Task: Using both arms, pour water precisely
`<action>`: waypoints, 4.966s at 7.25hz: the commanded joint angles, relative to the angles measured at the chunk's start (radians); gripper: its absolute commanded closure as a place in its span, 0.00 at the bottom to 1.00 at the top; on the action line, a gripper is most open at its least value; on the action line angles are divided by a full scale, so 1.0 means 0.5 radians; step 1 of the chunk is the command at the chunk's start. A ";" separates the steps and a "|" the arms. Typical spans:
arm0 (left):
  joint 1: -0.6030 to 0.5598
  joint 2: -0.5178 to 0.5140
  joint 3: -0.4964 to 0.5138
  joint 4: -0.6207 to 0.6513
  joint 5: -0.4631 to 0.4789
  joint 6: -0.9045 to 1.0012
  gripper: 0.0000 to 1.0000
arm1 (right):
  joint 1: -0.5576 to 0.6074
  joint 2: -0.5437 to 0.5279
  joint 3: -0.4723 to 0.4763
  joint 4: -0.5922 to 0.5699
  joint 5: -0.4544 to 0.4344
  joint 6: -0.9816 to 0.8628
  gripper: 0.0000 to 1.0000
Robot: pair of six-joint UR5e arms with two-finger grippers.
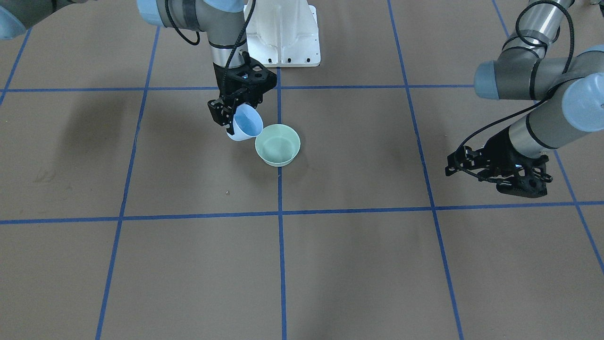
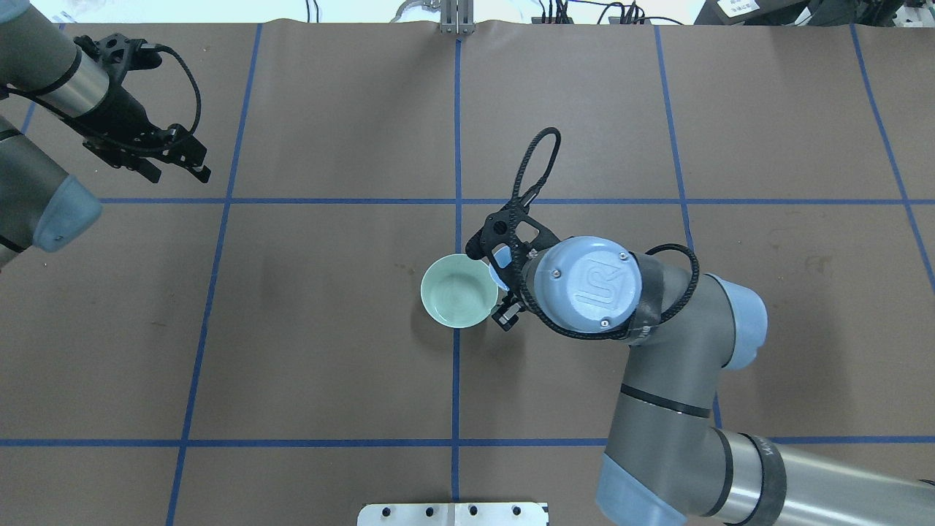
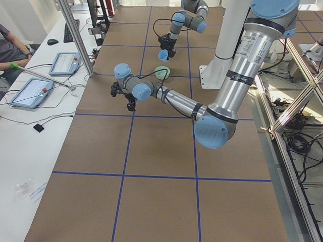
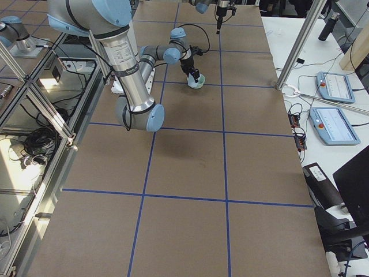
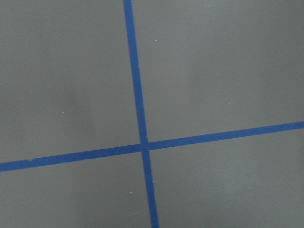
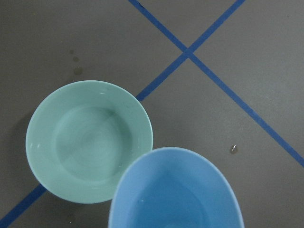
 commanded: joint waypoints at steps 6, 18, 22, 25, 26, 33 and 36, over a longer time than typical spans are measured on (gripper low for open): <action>-0.045 0.035 -0.009 0.053 0.003 0.114 0.10 | -0.056 0.445 -0.311 -0.822 -0.098 -0.380 0.74; -0.042 0.075 -0.012 0.053 0.022 0.117 0.09 | -0.148 0.768 -0.722 -1.255 -0.326 -0.383 0.75; -0.042 0.078 -0.015 0.053 0.022 0.117 0.09 | -0.157 0.683 -0.524 -1.210 -0.332 -0.267 0.75; -0.042 0.078 -0.021 0.053 0.019 0.117 0.09 | -0.151 0.361 -0.219 -0.736 -0.225 0.169 0.75; -0.045 0.078 -0.021 0.053 0.019 0.117 0.09 | -0.121 0.223 -0.113 -0.442 -0.121 0.251 0.75; -0.026 0.078 -0.021 0.053 0.022 0.093 0.08 | 0.413 -1.178 0.517 0.989 0.334 0.338 0.76; -0.026 0.075 -0.021 0.053 0.025 0.093 0.08 | 0.637 -1.667 0.135 2.113 0.435 0.341 0.75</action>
